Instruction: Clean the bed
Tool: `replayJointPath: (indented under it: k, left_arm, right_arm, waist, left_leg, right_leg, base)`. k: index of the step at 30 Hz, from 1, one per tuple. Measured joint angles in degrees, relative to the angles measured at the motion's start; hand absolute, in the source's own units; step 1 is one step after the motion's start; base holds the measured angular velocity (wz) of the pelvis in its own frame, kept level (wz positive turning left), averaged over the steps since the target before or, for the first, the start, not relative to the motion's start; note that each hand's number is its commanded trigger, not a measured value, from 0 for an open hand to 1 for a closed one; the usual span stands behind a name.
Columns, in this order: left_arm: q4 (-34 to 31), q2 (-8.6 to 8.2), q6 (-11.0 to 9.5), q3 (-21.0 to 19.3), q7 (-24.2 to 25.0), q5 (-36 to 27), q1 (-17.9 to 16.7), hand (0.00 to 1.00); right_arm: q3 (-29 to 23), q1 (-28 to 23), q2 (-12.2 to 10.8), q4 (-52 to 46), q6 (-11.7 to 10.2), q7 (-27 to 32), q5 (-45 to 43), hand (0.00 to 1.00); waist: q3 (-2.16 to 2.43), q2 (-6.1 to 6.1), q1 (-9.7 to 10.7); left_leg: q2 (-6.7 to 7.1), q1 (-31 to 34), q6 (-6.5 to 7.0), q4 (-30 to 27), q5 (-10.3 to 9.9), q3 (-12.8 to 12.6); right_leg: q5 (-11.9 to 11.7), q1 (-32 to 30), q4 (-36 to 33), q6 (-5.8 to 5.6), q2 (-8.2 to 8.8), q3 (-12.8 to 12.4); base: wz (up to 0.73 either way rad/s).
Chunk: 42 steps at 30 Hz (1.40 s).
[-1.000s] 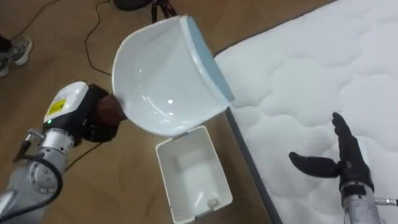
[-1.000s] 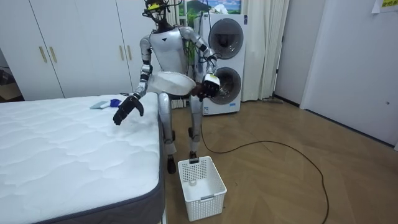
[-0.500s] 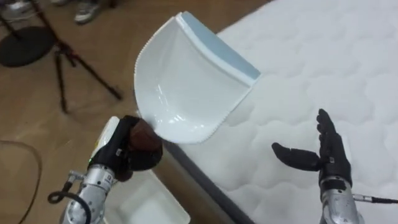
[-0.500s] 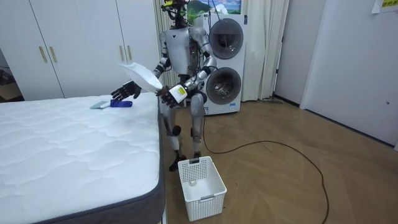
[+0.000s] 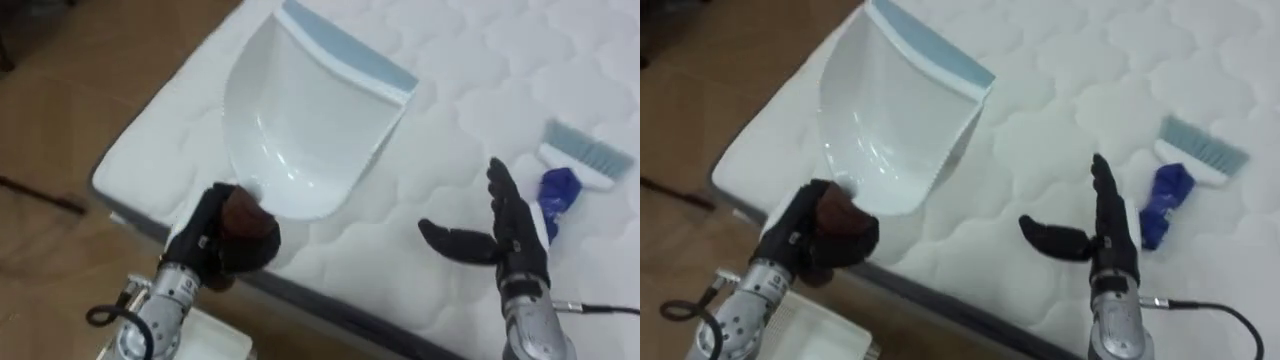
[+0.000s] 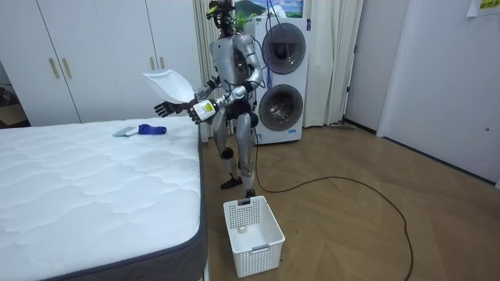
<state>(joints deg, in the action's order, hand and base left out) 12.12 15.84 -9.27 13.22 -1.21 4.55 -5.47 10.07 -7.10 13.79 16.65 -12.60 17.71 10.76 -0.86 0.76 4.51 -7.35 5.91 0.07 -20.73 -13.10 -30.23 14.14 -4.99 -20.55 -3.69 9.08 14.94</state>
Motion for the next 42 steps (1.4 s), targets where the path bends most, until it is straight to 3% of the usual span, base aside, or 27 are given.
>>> replayJointPath:
  k: [3, 4, 6, 8, 9, 10, 11, 14, 17, 28, 35, 42]
  left_arm:
    - [-0.3, -1.12, 0.1, 0.2, 0.9, 0.1, -1.3, 1.00]
    - [-0.9, -1.26, 0.1, 0.2, 0.9, 0.1, -1.9, 1.00]
    - [-2.3, -1.61, 0.0, 0.0, 0.9, 0.1, -3.3, 1.00]
    - [-2.9, -1.66, 0.0, 0.0, 1.0, 0.0, -4.4, 0.96]
    - [-3.1, -1.71, 0.0, -0.1, 1.0, -0.1, -4.8, 0.62]
    - [-3.2, -1.79, 0.0, 0.0, 1.0, -0.2, -5.3, 0.40]
    - [-3.2, -1.79, 0.0, 0.0, 1.0, -0.2, -5.5, 0.00]
    - [-3.2, -1.84, -0.9, 0.0, 1.0, -0.5, -5.5, 0.00]
    - [-3.2, -1.93, -1.2, 0.0, 1.5, -0.6, -5.5, 0.00]
    - [-3.1, -1.94, -0.4, -1.3, 2.7, -1.8, -6.9, 0.00]
    - [-2.8, -1.95, 0.6, -2.6, 1.9, -1.8, -7.7, 0.00]
    - [3.8, -1.99, 0.5, -2.7, -1.2, -1.9, -7.8, 0.00]
  right_arm:
    - [-0.2, -0.8, 0.1, -0.5, 0.0, -0.8, -1.9, 0.00]
    - [-0.3, -1.0, 0.1, -0.8, 0.0, -1.5, -2.3, 0.00]
    - [-0.3, -1.0, 0.1, -1.5, 0.0, -3.2, -2.3, 0.00]
    - [-0.2, -1.4, 0.0, -1.7, -0.1, -4.5, -2.2, 0.00]
    - [-0.1, -1.5, 0.0, -1.7, -0.1, -4.7, -2.2, 0.00]
    - [0.1, -2.0, 0.0, -1.7, -0.1, -5.5, -2.0, 0.00]
    - [0.2, -2.2, 0.1, -1.7, -0.1, -6.4, -1.9, 0.00]
    - [0.2, -2.4, 0.1, -1.6, -0.1, -7.1, -1.9, 0.00]
    - [-0.1, -2.6, -0.1, -1.6, -0.1, -7.1, -1.9, 0.00]
    - [-0.5, -3.0, -0.6, -1.6, 0.4, -7.1, 0.2, 0.00]
    - [-2.6, -3.0, -1.5, -1.6, 1.5, -5.8, 0.3, 0.00]
    - [-2.5, -4.7, -2.4, 1.4, 2.1, -1.4, 0.2, 0.00]
  waist:
    - [0.14, -0.37, 0.1]
    - [0.23, -0.50, 0.1]
    - [0.43, -0.43, -0.9]
    - [0.51, -0.42, -1.6]
    - [0.52, -0.40, -2.0]
    - [0.56, -0.33, -2.0]
    - [0.62, -0.28, -1.9]
    - [0.68, -0.18, -1.6]
    - [0.70, -0.13, -1.5]
    - [0.61, -0.40, -1.5]
    - [0.50, -0.75, -1.7]
    - [0.55, -0.63, -1.8]
  left_leg:
    - [-1.07, -0.5, -1.11, 0.1, 0.7, 2.1]
    - [-1.23, -0.5, -1.76, 0.3, 1.0, 4.0]
    - [-1.04, -1.0, -3.02, 1.4, 1.4, 10.3]
    - [-0.95, -2.2, -3.14, 1.5, 1.4, 13.9]
    - [-0.88, -2.7, -3.19, 1.5, 1.3, 15.0]
    - [-0.83, -4.3, -3.48, 2.1, 1.2, 16.5]
    - [-0.84, -6.0, -3.70, 2.9, 1.1, 16.8]
    - [-0.83, -8.2, -4.04, 4.8, 1.1, 17.1]
    - [-0.82, -9.3, -4.15, 6.9, 1.2, 18.2]
    - [0.16, -10.5, -4.50, 10.1, 1.0, 18.2]
    - [0.19, -11.0, -4.50, 10.3, 1.0, 17.9]
    - [0.26, -11.7, -4.50, 10.8, 1.0, 18.0]
  right_leg:
    - [0.3, -0.6, -0.1, 1.67, -1.80, -1.4]
    - [0.2, -1.3, -0.3, 2.29, -2.74, -2.8]
    - [-0.5, -2.7, -0.4, 3.34, -4.88, -6.9]
    - [-1.1, -2.7, -0.2, 3.90, -6.22, -9.8]
    - [-1.2, -2.5, -0.2, 4.01, -6.60, -10.7]
    - [-1.3, -1.9, 0.0, 4.17, -7.37, -12.6]
    - [-1.4, -1.5, -0.1, 4.26, -8.00, -14.0]
    - [-1.9, -1.0, 0.0, 4.40, -8.95, -16.4]
    - [-3.0, -0.9, 1.3, 4.41, -9.58, -17.3]
    - [-4.1, 0.0, 3.9, 3.08, -9.07, -17.6]
    - [-4.2, 0.3, 4.0, 3.00, -9.07, -17.6]
    - [-4.3, 1.1, 4.8, 2.82, -9.09, -17.6]
  base:
    - [-0.41]
    - [-0.64]
    - [-0.93]
    - [-0.89]
    - [-0.94]
    - [-0.87]
    - [-0.83]
    - [-0.58]
    - [-0.28]
    - [-0.03]
    - [-0.01]
    - [-0.01]
